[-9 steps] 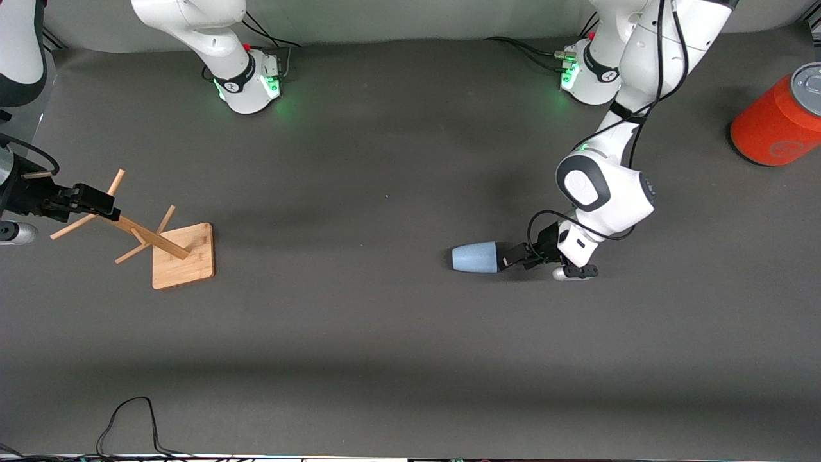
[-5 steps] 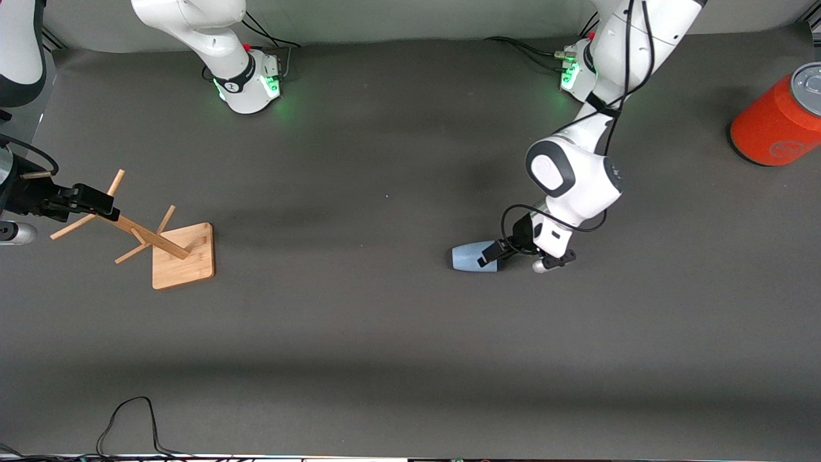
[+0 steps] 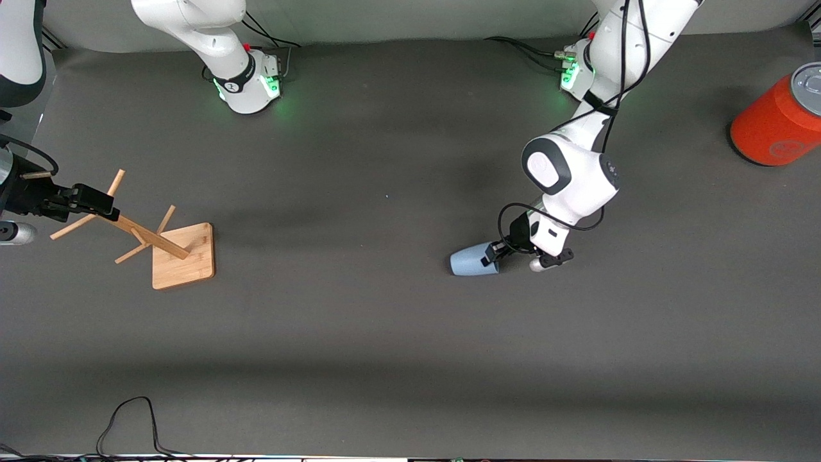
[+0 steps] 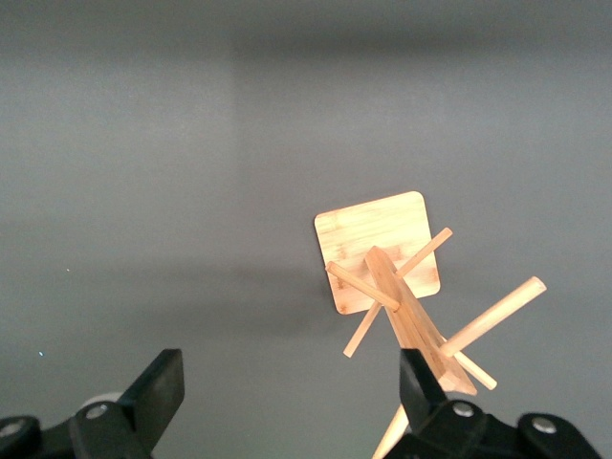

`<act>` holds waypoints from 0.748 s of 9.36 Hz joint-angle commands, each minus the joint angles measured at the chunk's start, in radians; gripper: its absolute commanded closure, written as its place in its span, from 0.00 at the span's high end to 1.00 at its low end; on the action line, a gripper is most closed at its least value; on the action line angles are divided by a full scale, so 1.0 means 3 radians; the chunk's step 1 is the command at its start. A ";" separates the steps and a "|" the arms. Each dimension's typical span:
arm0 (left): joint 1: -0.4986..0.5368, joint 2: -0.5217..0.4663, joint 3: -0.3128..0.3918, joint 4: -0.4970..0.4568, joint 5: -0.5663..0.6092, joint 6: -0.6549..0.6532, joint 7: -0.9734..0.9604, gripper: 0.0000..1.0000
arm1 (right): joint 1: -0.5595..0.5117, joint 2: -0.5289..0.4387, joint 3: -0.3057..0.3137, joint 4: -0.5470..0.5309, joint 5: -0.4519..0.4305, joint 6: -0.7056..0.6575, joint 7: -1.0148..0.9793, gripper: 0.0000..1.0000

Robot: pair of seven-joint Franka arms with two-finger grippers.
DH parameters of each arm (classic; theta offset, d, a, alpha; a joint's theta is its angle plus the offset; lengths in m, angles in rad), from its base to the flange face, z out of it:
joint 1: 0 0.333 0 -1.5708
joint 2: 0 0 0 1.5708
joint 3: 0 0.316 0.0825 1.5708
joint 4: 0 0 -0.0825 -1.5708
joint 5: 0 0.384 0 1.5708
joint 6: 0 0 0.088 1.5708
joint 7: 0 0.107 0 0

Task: Rotate and upright cup with both arms
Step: 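Rotate the cup with the left gripper until its rim faces up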

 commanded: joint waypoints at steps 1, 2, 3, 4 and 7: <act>-0.0036 -0.0026 0.0030 -0.0142 0.0144 0.0442 0.0651 0.00 | 0.0010 -0.0018 -0.0011 -0.0006 -0.0033 -0.0012 -0.0072 1.00; -0.0036 -0.0026 0.0030 -0.0137 0.0170 0.0464 0.1059 0.00 | 0.0010 -0.0018 -0.0016 -0.0006 -0.0033 -0.0012 -0.0072 1.00; -0.0066 -0.0006 0.0045 -0.0122 0.0297 0.0484 0.1352 0.00 | 0.0010 -0.0018 -0.0016 -0.0006 -0.0033 -0.0012 -0.0072 1.00; -0.0137 0.0004 0.0066 -0.0127 0.0597 0.0484 0.1380 0.00 | 0.0010 -0.0018 -0.0016 -0.0006 -0.0033 -0.0012 -0.0072 1.00; -0.0484 0.0009 0.0458 -0.0117 0.1166 0.0439 0.1391 0.00 | 0.0010 -0.0018 -0.0016 -0.0011 -0.0033 -0.0012 -0.0072 1.00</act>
